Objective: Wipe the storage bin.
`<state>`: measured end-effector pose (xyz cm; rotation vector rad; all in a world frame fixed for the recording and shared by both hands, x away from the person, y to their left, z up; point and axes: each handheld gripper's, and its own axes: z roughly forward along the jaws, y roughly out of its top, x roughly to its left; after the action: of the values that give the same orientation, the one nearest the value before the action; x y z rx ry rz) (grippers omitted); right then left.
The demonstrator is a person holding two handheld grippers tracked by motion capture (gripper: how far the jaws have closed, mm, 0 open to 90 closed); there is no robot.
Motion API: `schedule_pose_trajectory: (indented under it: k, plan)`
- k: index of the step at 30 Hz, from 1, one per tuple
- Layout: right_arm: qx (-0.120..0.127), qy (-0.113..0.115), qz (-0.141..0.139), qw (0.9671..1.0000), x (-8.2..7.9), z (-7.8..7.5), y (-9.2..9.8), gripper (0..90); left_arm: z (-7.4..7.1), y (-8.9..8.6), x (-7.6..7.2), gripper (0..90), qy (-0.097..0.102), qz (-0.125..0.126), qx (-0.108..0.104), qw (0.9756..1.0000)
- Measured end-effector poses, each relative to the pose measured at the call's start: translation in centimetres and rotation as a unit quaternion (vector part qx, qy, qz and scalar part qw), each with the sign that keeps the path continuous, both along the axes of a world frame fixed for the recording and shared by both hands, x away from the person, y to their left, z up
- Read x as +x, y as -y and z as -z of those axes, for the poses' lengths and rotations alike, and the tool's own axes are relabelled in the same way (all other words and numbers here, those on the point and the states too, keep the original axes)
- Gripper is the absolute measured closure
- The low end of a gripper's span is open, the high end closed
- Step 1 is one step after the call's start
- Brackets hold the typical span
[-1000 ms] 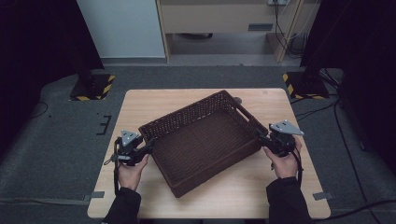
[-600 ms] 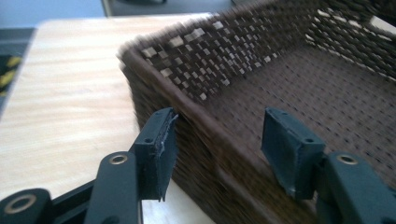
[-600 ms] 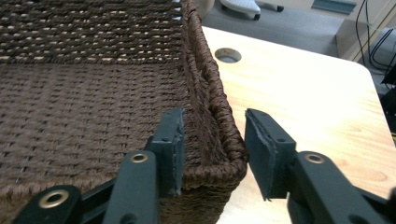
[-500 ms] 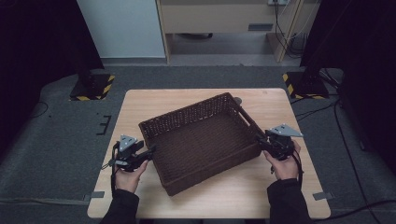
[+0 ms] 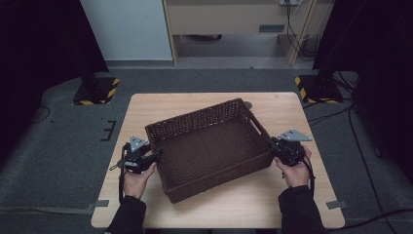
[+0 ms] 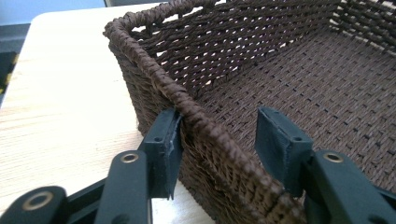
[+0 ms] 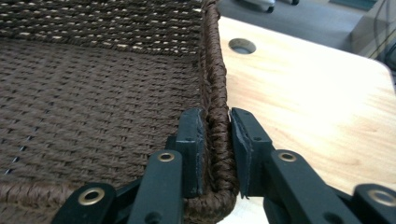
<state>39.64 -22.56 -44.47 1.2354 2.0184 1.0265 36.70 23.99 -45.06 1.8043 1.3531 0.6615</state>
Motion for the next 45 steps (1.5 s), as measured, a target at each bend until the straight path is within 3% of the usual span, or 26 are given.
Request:
schedule_pose_trajectory:
  k: [3,8,11,13,15,17,19,22,25,31,34,38,43,45]
  plan:
    - [0.012,-0.017,-0.003,0.9998,-1.0,-0.2,-0.1,76.7,-0.1,-0.3,-0.5,45.4,0.000,0.001,0.002,1.0000]
    - [0.016,-0.035,-0.020,0.9990,-2.4,-0.6,-0.4,75.0,0.1,-0.8,-0.8,49.4,-0.007,0.003,-0.004,1.0000]
    - [0.018,-0.010,-0.028,0.9994,-2.0,-0.7,-0.4,68.3,0.3,-0.7,-0.4,52.5,-0.014,0.007,-0.003,0.9999]
    - [0.018,-0.007,-0.029,0.9994,-1.4,-0.6,-0.4,67.7,0.4,-0.7,0.0,52.7,-0.017,0.009,-0.003,0.9998]
    - [0.016,-0.007,-0.029,0.9994,-0.8,-0.4,-0.5,66.8,0.5,-1.0,0.4,53.6,-0.015,0.011,-0.005,0.9998]
    - [0.033,-0.013,-0.035,0.9988,-0.4,-0.3,-0.6,68.2,0.5,-1.2,0.8,54.2,-0.013,0.012,-0.008,0.9998]
    - [0.034,-0.019,-0.042,0.9984,-0.3,-0.2,-0.8,73.9,0.6,-1.3,1.0,54.4,-0.012,0.014,-0.008,0.9998]
    - [0.023,-0.021,-0.038,0.9988,-0.6,-0.2,-1.1,75.0,0.6,-1.4,0.9,54.0,-0.012,0.015,-0.009,0.9998]
    - [0.028,-0.025,-0.034,0.9987,-1.1,-0.2,-1.1,75.0,0.5,-1.5,0.6,53.1,-0.012,0.016,-0.012,0.9997]
    - [0.027,-0.037,-0.038,0.9982,-3.2,-0.5,-1.4,72.1,0.5,-1.9,-0.2,54.2,-0.007,0.028,-0.012,0.9995]
    - [0.040,-0.026,-0.041,0.9981,-2.8,-0.8,-1.1,64.1,0.5,-1.7,-0.1,56.7,-0.009,0.032,-0.003,0.9995]
    - [0.037,-0.002,-0.048,0.9981,-1.8,-0.9,-1.2,62.8,0.4,-1.9,0.6,59.0,-0.011,0.037,0.006,0.9993]
    - [0.042,-0.004,-0.063,0.9971,-0.6,-0.2,-1.7,64.0,0.5,-2.8,1.4,59.9,-0.009,0.049,-0.005,0.9988]
    - [0.042,-0.015,-0.068,0.9967,-0.6,0.1,-2.0,66.7,0.5,-2.8,1.3,59.6,-0.008,0.050,-0.005,0.9987]
